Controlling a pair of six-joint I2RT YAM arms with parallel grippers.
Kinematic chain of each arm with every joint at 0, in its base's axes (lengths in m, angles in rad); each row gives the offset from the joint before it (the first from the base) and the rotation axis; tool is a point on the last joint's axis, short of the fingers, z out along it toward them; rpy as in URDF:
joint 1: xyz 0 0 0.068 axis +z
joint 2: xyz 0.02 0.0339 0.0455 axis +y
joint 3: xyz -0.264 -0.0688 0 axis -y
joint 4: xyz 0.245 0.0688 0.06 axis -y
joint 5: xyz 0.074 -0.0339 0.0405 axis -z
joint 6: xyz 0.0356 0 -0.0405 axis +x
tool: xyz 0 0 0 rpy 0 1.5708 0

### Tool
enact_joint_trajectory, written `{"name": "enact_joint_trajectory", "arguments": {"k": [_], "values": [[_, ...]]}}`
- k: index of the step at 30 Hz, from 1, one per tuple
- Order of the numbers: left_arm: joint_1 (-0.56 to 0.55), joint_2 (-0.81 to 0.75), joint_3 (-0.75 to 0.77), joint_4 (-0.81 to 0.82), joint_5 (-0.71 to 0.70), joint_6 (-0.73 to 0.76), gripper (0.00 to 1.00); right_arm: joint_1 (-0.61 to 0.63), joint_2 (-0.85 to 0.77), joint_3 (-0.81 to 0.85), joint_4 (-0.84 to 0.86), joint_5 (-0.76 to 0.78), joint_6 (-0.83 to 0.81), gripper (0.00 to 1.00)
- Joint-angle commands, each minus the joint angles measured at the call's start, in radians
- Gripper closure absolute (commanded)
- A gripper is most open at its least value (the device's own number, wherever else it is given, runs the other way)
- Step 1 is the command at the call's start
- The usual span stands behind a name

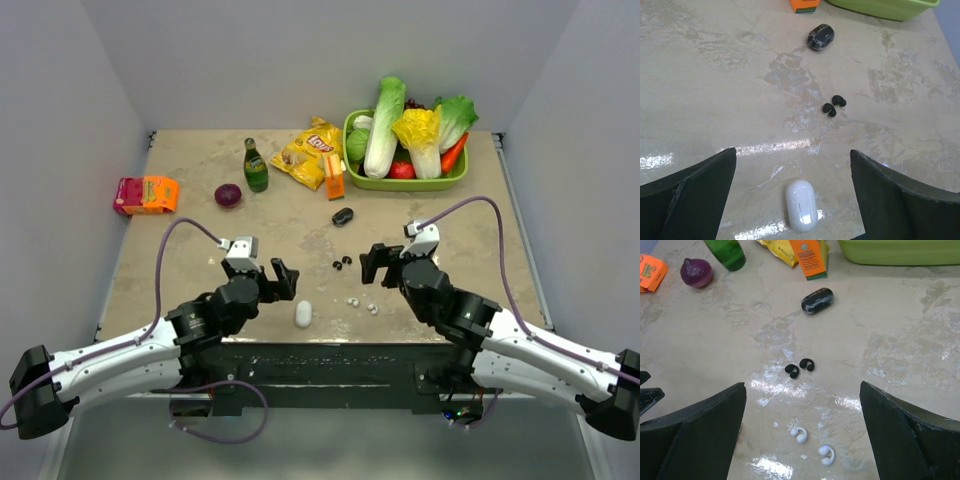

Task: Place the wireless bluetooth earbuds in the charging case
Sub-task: Pick up the charging case at the center of the board.

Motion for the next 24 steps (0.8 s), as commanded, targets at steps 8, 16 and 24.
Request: {"name": "enact_joint_trajectory", "arguments": {"k": [8,16,24], "values": [[-0.001,0.083,-0.033,-0.010,0.051,-0.056,0.08,0.002,0.045,0.016,0.051,-0.097,-0.062,0.02],[-0.040,0.083,-0.132,-0.090,0.078,-0.225,0.50,0.002,0.039,-0.025,0.105,-0.197,-0.080,0.09],[-0.100,0.106,-0.176,-0.068,0.102,-0.257,1.00,0.002,0.026,-0.056,0.105,-0.229,-0.057,0.16]]}}
